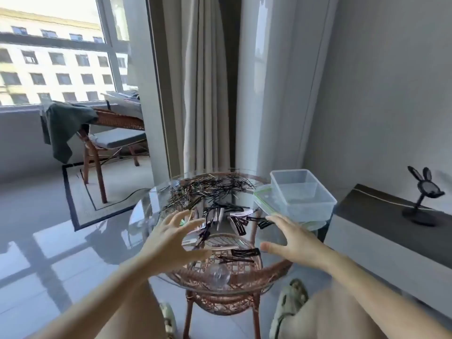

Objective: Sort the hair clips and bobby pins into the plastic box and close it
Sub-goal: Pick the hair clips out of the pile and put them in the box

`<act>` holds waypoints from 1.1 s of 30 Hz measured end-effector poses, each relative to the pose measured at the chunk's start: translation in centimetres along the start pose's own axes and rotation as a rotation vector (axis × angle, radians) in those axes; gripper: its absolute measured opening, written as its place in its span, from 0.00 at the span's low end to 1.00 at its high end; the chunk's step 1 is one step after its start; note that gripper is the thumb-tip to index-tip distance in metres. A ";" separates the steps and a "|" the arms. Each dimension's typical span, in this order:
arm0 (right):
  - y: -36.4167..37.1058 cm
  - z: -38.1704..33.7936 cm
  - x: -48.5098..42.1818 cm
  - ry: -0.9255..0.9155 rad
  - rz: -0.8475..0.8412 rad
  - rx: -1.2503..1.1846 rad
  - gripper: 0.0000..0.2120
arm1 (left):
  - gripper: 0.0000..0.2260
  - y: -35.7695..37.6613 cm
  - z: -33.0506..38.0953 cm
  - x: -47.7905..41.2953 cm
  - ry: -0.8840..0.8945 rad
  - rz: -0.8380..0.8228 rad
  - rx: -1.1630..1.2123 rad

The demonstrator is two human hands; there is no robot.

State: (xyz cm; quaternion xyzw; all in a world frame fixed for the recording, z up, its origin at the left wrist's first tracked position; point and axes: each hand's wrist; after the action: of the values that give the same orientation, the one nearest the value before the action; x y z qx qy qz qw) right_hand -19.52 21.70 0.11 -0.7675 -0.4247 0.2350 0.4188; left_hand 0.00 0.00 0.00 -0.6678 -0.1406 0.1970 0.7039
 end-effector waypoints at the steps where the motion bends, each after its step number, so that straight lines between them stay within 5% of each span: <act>1: 0.5 0.3 0.0 0.023 -0.035 0.018 0.51 | 0.53 0.6 0.4 0.2 0.008 -0.048 -0.022; 8: 3.2 2.2 -3.0 0.082 -0.141 0.184 0.57 | 0.50 5.8 -2.1 -2.0 -0.157 -0.127 -0.058; 14: 5.6 0.9 -7.3 0.078 -0.173 0.143 0.57 | 0.49 6.4 -2.3 -5.8 -0.060 -0.167 -0.039; 17: 8.0 -1.4 -8.6 -0.038 -0.167 0.165 0.51 | 0.47 7.0 -1.9 -7.7 0.064 -0.076 0.051; 21: 8.7 -4.0 -9.9 -0.134 -0.125 -0.106 0.38 | 0.37 7.8 -1.4 -9.6 0.124 0.087 0.248; 26: 5.5 -3.4 -11.4 -0.040 0.214 -0.531 0.21 | 0.23 6.3 -2.9 -9.5 -0.028 0.399 0.472; 28: 4.7 -2.2 -13.3 0.056 0.344 -0.431 0.19 | 0.25 5.7 -4.5 -10.5 -0.162 0.485 0.426; 31: 6.0 -0.6 -16.3 0.180 0.189 -0.217 0.26 | 0.30 5.9 -6.7 -13.0 -0.370 0.225 0.357; 33: 7.9 -0.6 -16.9 0.144 0.132 -0.087 0.27 | 0.30 6.8 -6.8 -14.1 -0.358 0.053 0.369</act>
State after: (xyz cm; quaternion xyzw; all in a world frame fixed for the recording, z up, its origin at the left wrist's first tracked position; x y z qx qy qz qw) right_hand -24.42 4.85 -6.19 -0.8262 -0.3519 0.1876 0.3980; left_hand -9.91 -12.32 -6.28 -0.4862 -0.2072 0.3527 0.7722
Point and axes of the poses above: each hand's wrist, its own x-axis away from the middle knuckle, its own y-axis out of the palm, z = x × y, and after that the axes turned 7 degrees about -x, right-handed
